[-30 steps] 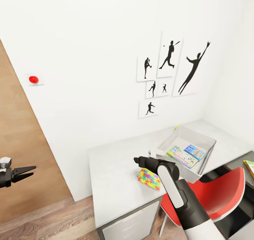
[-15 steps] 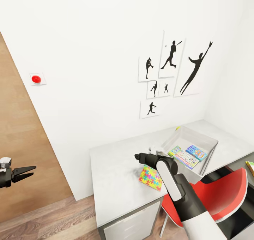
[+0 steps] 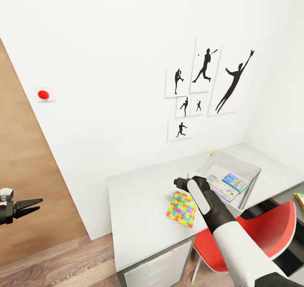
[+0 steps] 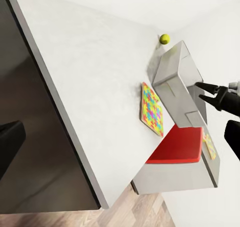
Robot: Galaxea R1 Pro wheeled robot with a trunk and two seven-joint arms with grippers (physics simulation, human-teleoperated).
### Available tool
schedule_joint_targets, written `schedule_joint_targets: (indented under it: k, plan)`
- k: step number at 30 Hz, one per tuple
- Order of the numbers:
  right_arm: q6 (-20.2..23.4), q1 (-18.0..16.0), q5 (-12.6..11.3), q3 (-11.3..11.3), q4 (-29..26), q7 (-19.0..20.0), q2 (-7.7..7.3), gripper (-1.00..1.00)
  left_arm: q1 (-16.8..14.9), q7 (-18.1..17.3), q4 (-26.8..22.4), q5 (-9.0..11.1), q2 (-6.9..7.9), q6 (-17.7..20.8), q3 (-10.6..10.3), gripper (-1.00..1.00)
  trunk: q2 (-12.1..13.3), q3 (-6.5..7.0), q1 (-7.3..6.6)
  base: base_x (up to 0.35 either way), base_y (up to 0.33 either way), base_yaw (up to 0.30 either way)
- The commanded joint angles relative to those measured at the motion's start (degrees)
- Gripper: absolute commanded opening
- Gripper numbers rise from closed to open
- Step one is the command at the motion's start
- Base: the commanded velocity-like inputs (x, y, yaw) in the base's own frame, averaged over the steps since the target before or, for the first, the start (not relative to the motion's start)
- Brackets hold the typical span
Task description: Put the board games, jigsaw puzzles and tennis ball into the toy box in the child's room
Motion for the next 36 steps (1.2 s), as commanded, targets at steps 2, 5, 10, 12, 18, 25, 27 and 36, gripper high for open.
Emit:
schedule_joint_targets:
  k: [2, 5, 10, 12, 18, 25, 27, 36]
  plan:
    - [-2.1, -0.4, -0.6, 0.0, 1.4, -0.9, -0.09, 1.00, -0.1, -0.4, 0.0, -0.5, 0.06, 0.6, 0.1, 1.00, -0.1, -0.13, 0.04, 0.000, 0.000, 0.000]
    - [-4.1, -0.8, -0.6, 0.0, 3.1, -1.2, -0.17, 1.00, -0.1, -0.4, 0.0, -0.5, 0.17, 0.6, 0.1, 1.00, -0.1, -0.13, 0.04, 0.000, 0.000, 0.000]
    - [-6.4, -1.0, -0.5, 0.1, 5.0, -1.2, -0.26, 1.00, -0.1, -0.4, 0.1, -0.5, 0.34, 0.6, 0.3, 1.00, -0.1, -0.13, 0.04, 0.000, 0.000, 0.000]
    - [-7.8, -1.0, -0.5, 0.4, 5.3, -1.2, -0.28, 1.00, -0.1, -0.4, 0.2, -0.5, 0.37, 0.6, 0.5, 1.00, -0.1, -0.13, 0.04, 0.000, 0.000, 0.000]
    - [-9.7, -1.0, -0.4, 0.8, 5.6, -1.1, -0.22, 1.00, -0.1, -0.4, 0.2, -0.6, 0.39, 0.6, 0.7, 1.00, -0.1, -0.13, 0.04, 0.000, 0.001, 0.000]
    - [-11.2, -1.0, -0.4, 0.8, 5.6, -1.2, -0.18, 1.00, -0.1, -0.4, 0.2, -0.7, 0.39, 0.6, 0.8, 1.00, -0.1, -0.13, 0.04, 0.000, 0.053, 0.000]
    - [-11.8, -1.0, -0.4, 0.8, 5.7, -1.2, -0.17, 1.00, -0.1, -0.4, 0.2, -0.7, 0.40, 0.6, 0.8, 1.00, -0.1, -0.13, 0.04, 0.000, 0.023, 0.000]
    - [-12.5, -1.1, -0.5, 0.5, 6.0, -1.2, -0.22, 1.00, -0.1, -0.4, 0.2, -0.7, 0.40, 0.6, 0.8, 1.00, -0.1, -0.13, 0.04, 0.000, 0.097, 0.000]
